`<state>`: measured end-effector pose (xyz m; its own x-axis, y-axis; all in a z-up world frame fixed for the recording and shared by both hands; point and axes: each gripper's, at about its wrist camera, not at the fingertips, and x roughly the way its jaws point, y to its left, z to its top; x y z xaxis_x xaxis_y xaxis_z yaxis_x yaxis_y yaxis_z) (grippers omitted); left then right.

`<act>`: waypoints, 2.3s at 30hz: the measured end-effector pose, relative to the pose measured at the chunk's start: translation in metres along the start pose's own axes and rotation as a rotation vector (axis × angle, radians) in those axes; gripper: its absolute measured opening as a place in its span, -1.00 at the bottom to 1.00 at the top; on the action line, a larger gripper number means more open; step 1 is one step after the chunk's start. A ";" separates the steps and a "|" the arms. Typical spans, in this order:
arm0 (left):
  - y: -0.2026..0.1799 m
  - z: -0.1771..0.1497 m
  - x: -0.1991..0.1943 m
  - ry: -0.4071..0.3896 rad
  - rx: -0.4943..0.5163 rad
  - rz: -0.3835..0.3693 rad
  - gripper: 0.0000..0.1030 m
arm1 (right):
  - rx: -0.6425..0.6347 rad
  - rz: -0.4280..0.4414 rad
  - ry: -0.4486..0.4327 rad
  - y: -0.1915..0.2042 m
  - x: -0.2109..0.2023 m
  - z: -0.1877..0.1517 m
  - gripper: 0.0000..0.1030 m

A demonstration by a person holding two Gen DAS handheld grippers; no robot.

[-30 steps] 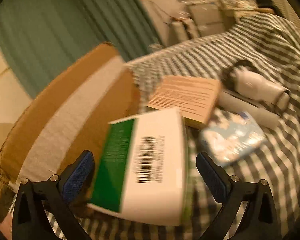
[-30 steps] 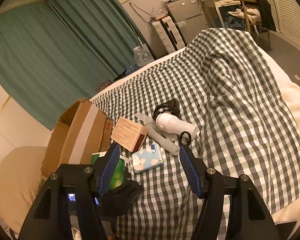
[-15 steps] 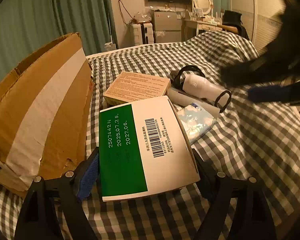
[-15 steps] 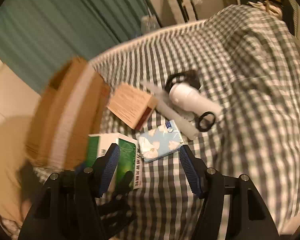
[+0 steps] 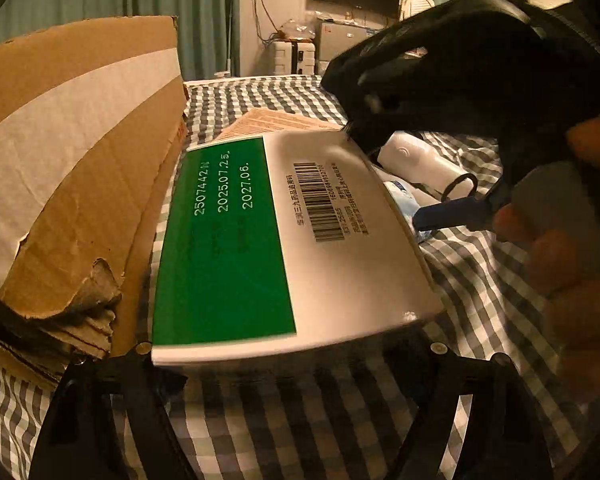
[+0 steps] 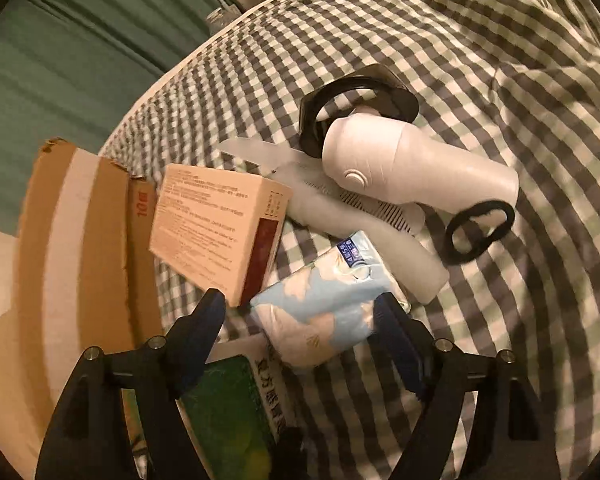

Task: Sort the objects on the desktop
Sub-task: 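Lift the medicine box with the left tool while the right grasps the blue floral tissue pack, then release the medicine box into the box with the left tool while the right releases the tissue pack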

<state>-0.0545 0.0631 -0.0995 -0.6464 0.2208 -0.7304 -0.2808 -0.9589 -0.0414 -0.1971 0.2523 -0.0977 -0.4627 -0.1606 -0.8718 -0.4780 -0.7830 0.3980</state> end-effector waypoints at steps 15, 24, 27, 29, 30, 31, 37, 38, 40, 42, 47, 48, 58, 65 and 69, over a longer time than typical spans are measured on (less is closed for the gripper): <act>0.002 -0.018 -0.026 -0.043 0.011 0.007 0.56 | 0.150 0.121 -0.061 -0.052 -0.027 -0.018 0.42; 0.002 -0.019 -0.041 -0.086 -0.026 0.051 0.56 | 0.045 -0.012 -0.051 -0.013 0.004 -0.019 0.73; 0.000 -0.022 -0.047 -0.094 -0.006 0.049 0.56 | -0.050 -0.103 -0.057 0.002 0.010 -0.023 0.56; 0.000 -0.022 -0.047 -0.095 0.012 0.052 0.56 | -0.072 -0.126 -0.065 0.005 0.006 -0.026 0.35; -0.001 -0.023 -0.049 -0.096 0.015 0.052 0.56 | -0.070 -0.123 -0.072 0.004 0.002 -0.028 0.22; -0.001 -0.024 -0.050 -0.095 0.016 0.049 0.56 | -0.061 -0.111 -0.073 -0.001 -0.002 -0.029 0.12; -0.002 -0.023 -0.067 -0.122 0.029 0.041 0.56 | -0.031 -0.057 -0.092 -0.014 -0.027 -0.043 -0.04; -0.002 -0.022 -0.070 -0.130 0.032 0.041 0.56 | -0.029 -0.042 -0.103 -0.014 -0.033 -0.046 -0.04; -0.001 -0.024 -0.080 -0.139 0.033 0.033 0.56 | -0.026 -0.016 -0.127 -0.016 -0.049 -0.051 -0.04; -0.001 -0.022 -0.089 -0.154 0.035 0.026 0.56 | -0.024 0.031 -0.155 -0.014 -0.068 -0.061 -0.04; 0.004 -0.004 -0.129 -0.246 0.025 0.010 0.56 | -0.052 0.126 -0.261 0.000 -0.134 -0.076 -0.04; 0.006 0.005 -0.139 -0.268 0.017 -0.002 0.56 | -0.077 0.143 -0.281 0.008 -0.149 -0.078 -0.04; 0.076 0.075 -0.199 -0.395 -0.138 0.057 0.57 | -0.302 0.285 -0.344 0.113 -0.198 -0.085 -0.02; 0.138 0.105 -0.159 -0.298 -0.172 0.181 0.57 | -0.420 0.317 -0.267 0.194 -0.149 -0.075 -0.01; 0.155 0.103 -0.142 -0.269 -0.158 0.209 0.60 | -0.435 0.335 -0.243 0.218 -0.125 -0.070 0.02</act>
<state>-0.0794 -0.0986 0.0686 -0.8474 0.0361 -0.5297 -0.0235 -0.9993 -0.0305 -0.1915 0.0595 0.0788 -0.7175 -0.3389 -0.6086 0.0486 -0.8959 0.4416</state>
